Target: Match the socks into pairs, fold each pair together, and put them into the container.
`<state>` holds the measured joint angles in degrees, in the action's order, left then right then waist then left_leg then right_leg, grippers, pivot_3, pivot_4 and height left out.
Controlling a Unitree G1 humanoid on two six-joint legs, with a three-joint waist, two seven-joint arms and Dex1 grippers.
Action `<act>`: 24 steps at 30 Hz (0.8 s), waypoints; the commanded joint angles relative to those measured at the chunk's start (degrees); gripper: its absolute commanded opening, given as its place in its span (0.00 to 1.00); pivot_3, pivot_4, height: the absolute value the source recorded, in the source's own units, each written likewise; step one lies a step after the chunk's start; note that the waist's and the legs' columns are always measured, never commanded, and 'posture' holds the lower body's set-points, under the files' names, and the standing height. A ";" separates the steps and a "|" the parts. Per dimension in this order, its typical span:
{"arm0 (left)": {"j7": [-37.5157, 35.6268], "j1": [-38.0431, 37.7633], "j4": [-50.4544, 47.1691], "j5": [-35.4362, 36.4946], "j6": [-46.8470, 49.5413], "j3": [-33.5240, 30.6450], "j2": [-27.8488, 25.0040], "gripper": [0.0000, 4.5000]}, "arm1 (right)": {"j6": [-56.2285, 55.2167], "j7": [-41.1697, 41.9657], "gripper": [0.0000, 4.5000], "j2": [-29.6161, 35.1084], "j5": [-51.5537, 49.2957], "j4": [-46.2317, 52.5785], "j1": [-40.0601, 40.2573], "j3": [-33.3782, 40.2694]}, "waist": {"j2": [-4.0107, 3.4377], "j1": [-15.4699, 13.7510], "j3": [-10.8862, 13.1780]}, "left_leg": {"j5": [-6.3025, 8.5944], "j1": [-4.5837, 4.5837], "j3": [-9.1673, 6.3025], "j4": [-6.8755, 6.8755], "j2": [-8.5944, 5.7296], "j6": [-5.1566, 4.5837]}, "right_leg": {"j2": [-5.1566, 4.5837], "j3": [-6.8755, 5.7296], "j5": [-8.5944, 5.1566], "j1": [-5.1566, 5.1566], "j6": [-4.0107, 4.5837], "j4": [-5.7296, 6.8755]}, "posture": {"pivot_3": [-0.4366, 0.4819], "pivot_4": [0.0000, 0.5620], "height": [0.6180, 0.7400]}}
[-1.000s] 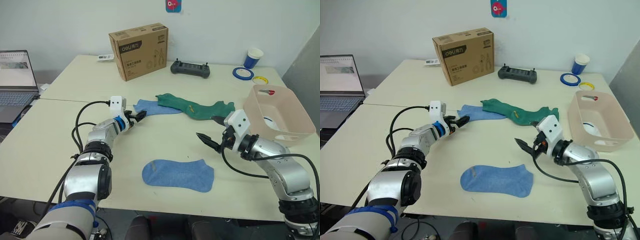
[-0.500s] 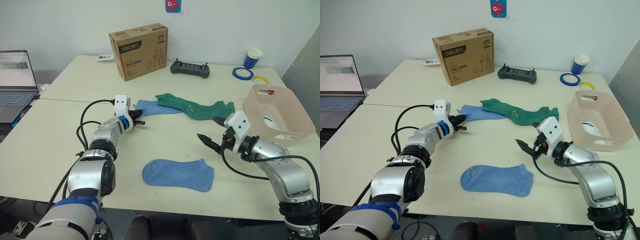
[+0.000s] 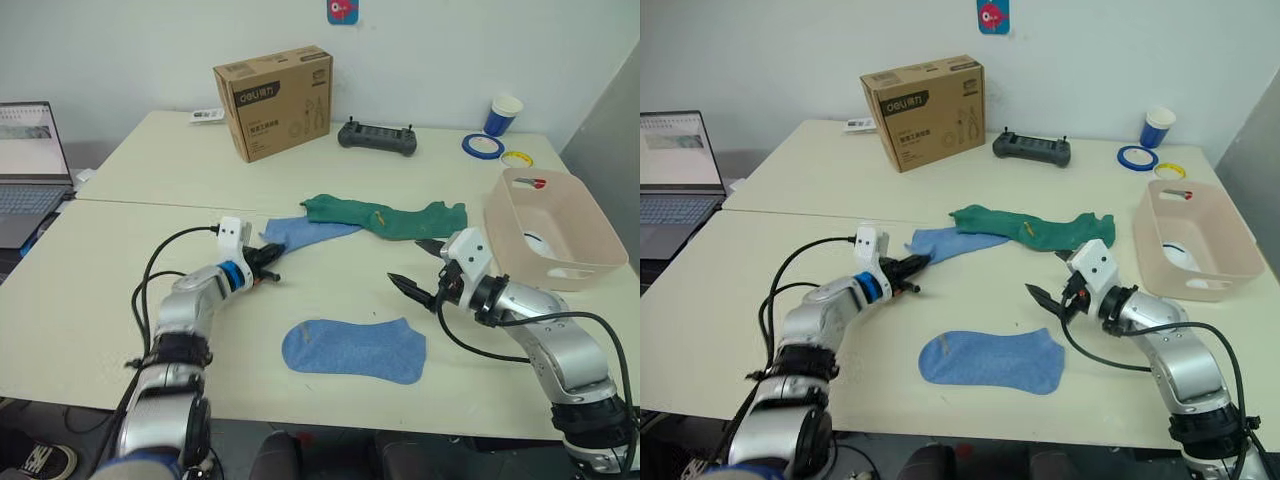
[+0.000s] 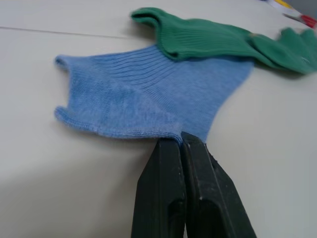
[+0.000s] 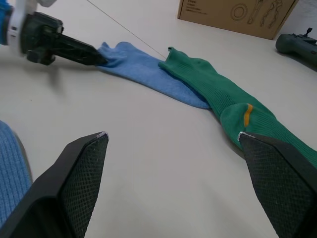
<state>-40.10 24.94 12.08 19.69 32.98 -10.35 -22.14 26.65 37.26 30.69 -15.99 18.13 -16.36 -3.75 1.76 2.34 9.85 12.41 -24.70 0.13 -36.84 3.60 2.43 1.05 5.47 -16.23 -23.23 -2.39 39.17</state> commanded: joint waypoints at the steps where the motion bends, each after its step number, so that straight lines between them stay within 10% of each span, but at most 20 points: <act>1: 2.43 -5.27 -16.01 4.97 9.04 -1.82 -2.12 0.00 | -2.19 0.73 1.00 0.05 0.42 0.21 -0.27 0.20 | 0.00 -0.07 0.00 | 0.00 0.01 -0.02 -0.01 0.00 0.00 | 0.00 -0.01 0.00 0.00 0.00 0.02 | 0.48 0.27 1.00; 16: 4.91 -23.02 -35.15 13.71 17.49 -7.62 -7.85 0.00 | -5.94 4.25 1.00 -2.26 2.02 -6.26 -4.76 -2.84 | 0.01 -0.19 0.00 | -0.01 0.15 0.06 -0.08 -0.02 0.01 | 0.00 0.06 0.02 0.06 -0.03 -0.02 | 0.48 0.27 1.00; 24: 6.68 -27.00 -35.82 15.96 20.08 -10.59 -9.33 0.43 | -2.40 4.06 1.00 -3.49 5.02 -11.35 -9.07 -6.63 | 0.00 0.01 0.00 | -0.01 0.18 0.12 -0.05 0.00 0.01 | -0.01 0.08 0.03 0.04 0.01 -0.05 | 0.48 0.27 1.00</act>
<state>-33.88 -2.44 -22.02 34.17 53.27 -19.61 -30.99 22.80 41.88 28.10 -11.84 7.04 -23.24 -9.49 1.76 2.35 9.85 12.40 -24.52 0.24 -36.90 3.60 2.43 1.05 5.55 -16.21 -23.19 -2.40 39.12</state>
